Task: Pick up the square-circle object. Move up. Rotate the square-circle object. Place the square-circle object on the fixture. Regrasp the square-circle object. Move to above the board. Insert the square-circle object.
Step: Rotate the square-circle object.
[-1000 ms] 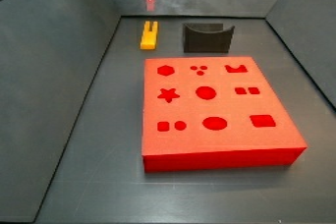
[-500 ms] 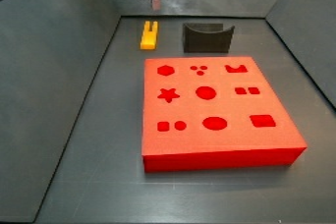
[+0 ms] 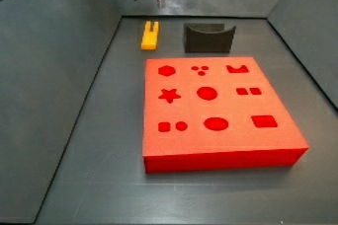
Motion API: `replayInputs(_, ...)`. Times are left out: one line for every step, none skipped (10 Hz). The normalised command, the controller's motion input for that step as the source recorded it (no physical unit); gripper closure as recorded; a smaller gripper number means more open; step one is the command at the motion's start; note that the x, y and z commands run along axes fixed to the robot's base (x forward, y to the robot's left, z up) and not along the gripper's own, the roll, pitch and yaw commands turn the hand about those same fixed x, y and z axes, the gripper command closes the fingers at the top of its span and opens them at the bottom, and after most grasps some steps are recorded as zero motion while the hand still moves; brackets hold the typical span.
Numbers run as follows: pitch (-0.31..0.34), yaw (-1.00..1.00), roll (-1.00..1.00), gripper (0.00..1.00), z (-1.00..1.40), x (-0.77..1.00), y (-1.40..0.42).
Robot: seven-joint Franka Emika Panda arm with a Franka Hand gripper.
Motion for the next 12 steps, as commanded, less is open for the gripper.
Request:
replayInputs(-0.007,1.0,0.0,0.0,-0.04,0.03,0.0)
replayInputs(-0.008,1.0,0.0,0.0,-0.04,0.03,0.0)
replayInputs(-0.01,1.0,0.0,0.0,-0.04,0.03,0.0)
replayInputs(-0.011,1.0,0.0,0.0,-0.04,0.03,0.0)
replayInputs(-0.013,1.0,0.0,0.0,-0.04,0.03,0.0)
replayInputs(-0.016,1.0,0.0,0.0,-0.04,0.03,0.0)
replayInputs(-0.019,1.0,0.0,0.0,-0.04,0.03,0.0)
replayInputs(-0.02,0.73,0.01,0.0,-0.04,0.03,0.0)
replayInputs(-0.02,0.49,0.01,0.0,-0.04,0.03,0.0)
replayInputs(-0.02,0.31,0.01,0.0,-0.04,0.03,0.0)
replayInputs(0.0,0.0,0.0,0.0,-1.0,0.0,0.0)
replayInputs(-0.011,-0.07,0.0,0.0,-1.0,0.01,0.0)
